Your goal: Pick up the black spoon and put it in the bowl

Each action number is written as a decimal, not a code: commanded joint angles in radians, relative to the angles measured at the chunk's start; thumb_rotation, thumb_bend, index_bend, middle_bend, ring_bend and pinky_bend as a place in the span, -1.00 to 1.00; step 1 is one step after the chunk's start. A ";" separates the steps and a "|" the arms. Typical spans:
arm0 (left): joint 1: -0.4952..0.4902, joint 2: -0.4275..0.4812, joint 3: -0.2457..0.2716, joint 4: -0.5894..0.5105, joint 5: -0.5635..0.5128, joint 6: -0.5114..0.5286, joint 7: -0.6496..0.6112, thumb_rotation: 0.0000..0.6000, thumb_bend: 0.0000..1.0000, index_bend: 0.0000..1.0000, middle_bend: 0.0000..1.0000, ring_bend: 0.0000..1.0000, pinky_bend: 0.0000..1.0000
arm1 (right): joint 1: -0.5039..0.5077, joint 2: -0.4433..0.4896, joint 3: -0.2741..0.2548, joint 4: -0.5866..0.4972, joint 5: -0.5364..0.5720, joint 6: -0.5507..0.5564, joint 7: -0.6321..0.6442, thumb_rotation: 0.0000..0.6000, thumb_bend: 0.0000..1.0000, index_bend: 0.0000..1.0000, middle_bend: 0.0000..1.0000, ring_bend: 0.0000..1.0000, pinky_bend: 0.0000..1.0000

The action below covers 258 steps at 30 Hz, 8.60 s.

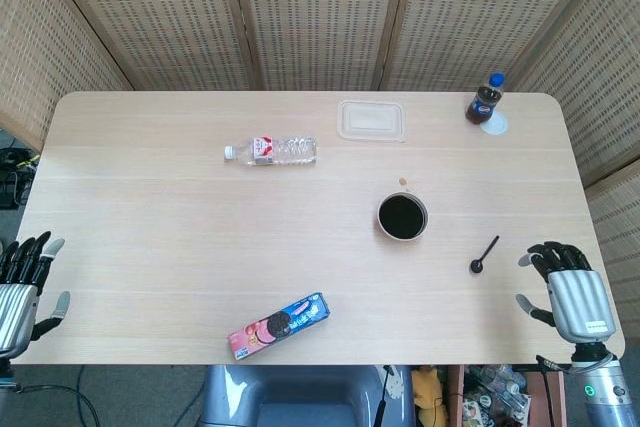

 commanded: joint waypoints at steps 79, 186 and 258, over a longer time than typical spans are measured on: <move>-0.043 0.049 -0.024 -0.069 -0.004 -0.046 0.076 1.00 -0.11 -0.86 -0.92 -1.00 -1.00 | 0.432 -0.089 -0.067 0.273 0.277 -0.820 0.077 1.00 0.69 -0.35 1.00 1.00 1.00; -0.026 0.048 -0.004 -0.085 -0.010 -0.049 0.075 1.00 -0.11 -0.86 -0.94 -1.00 -1.00 | 0.518 -0.211 -0.044 0.695 0.375 -1.087 0.185 1.00 0.73 -0.35 1.00 1.00 1.00; -0.032 0.030 0.001 -0.070 -0.019 -0.077 0.072 1.00 -0.11 -0.86 -0.97 -1.00 -1.00 | 0.450 -0.145 -0.089 0.571 0.314 -0.924 0.167 1.00 0.73 -0.35 1.00 1.00 1.00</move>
